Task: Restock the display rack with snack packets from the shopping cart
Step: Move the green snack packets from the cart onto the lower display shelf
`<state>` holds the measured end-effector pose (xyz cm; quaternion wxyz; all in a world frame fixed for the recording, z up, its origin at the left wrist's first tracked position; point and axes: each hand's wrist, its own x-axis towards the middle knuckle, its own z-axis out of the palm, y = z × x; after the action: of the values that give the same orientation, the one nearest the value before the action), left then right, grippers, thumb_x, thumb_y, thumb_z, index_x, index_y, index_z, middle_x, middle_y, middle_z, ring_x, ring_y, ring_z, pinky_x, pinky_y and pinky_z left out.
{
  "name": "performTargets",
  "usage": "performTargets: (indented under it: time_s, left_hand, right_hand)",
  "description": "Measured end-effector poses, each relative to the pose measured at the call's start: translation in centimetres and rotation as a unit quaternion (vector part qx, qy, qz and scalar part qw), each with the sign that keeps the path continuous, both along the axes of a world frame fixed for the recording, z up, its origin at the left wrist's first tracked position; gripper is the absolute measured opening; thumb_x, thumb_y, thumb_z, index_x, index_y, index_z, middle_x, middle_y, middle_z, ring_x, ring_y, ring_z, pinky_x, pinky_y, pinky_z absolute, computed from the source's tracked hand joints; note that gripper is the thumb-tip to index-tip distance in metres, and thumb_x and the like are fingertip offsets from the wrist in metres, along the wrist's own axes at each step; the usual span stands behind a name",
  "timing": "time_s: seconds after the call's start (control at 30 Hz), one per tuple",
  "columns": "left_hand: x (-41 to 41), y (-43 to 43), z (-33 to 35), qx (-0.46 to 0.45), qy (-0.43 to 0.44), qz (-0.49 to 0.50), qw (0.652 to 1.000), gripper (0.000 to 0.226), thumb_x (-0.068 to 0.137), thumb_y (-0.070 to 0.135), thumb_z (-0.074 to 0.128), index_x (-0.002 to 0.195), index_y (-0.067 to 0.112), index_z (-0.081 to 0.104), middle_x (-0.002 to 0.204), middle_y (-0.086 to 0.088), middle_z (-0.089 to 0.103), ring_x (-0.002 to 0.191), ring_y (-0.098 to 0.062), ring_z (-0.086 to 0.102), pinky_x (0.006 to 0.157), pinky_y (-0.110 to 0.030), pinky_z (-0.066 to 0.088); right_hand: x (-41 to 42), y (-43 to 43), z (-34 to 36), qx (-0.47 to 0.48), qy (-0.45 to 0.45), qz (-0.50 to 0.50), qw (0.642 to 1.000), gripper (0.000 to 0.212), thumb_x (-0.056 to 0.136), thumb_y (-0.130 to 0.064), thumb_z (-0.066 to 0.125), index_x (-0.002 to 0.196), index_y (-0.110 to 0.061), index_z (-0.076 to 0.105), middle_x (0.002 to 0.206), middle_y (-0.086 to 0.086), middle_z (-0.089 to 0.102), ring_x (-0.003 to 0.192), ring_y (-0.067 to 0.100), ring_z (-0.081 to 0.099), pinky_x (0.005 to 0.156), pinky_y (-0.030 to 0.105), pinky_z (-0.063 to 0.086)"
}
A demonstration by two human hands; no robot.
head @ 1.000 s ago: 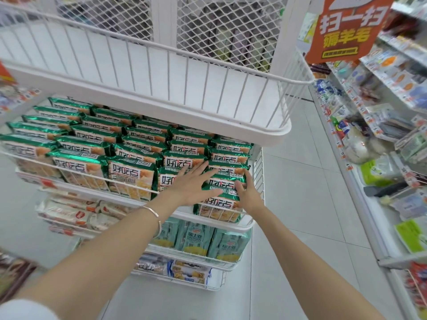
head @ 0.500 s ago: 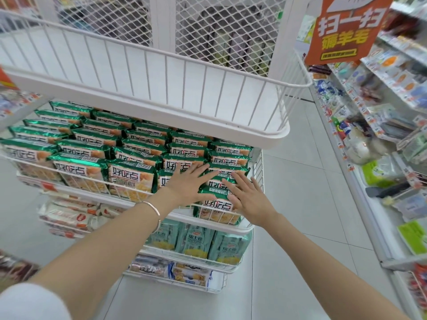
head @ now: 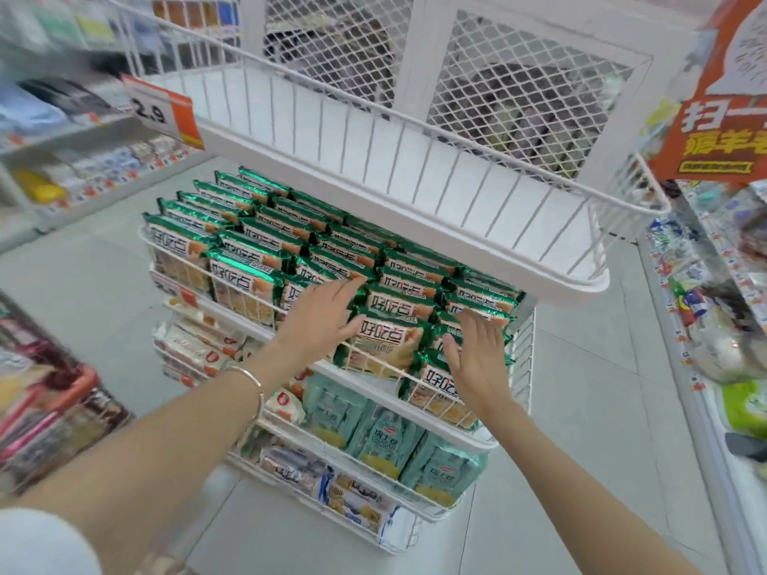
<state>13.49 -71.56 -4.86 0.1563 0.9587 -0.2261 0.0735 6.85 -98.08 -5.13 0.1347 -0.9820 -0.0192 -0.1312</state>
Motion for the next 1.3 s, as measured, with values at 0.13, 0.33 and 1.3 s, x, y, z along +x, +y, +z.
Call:
performTargets:
  time_s: [0.13, 0.33, 1.3]
  left_hand:
    - [-1.1, 11.6, 0.9, -0.008, -0.026, 0.093, 0.995, 0.052, 0.101, 0.039, 0.046, 0.148, 0.015, 0.04, 0.141, -0.005, 0.055, 0.128, -0.021, 0.053, 0.11, -0.041, 0.041]
    - [-7.0, 31.2, 0.6, 0.005, 0.026, 0.263, 0.964, 0.035, 0.093, 0.024, 0.054, 0.125, 0.009, 0.057, 0.123, -0.013, 0.061, 0.112, -0.033, 0.059, 0.095, -0.044, 0.047]
    - [-15.8, 74.5, -10.9, -0.29, 0.142, 0.73, 0.602, 0.032, 0.091, 0.014, 0.062, 0.121, 0.005, 0.062, 0.124, -0.014, 0.062, 0.114, -0.03, 0.058, 0.098, -0.035, 0.042]
  right_hand:
    - [3.1, 10.4, 1.2, -0.004, -0.022, 0.099, 0.995, 0.048, 0.103, -0.033, 0.046, 0.146, -0.012, 0.04, 0.147, 0.012, 0.047, 0.137, 0.03, 0.04, 0.12, 0.051, 0.024]
    - [4.9, 30.0, 0.2, 0.017, -0.037, 0.266, 0.963, 0.045, 0.097, -0.018, 0.051, 0.14, -0.006, 0.045, 0.132, 0.014, 0.055, 0.125, 0.032, 0.049, 0.115, 0.05, 0.03]
    - [14.0, 91.6, -13.2, 0.14, 0.491, 0.318, 0.799, 0.021, 0.095, -0.029, 0.059, 0.1, -0.009, 0.064, 0.081, 0.016, 0.066, 0.072, 0.028, 0.062, 0.061, 0.021, 0.051]
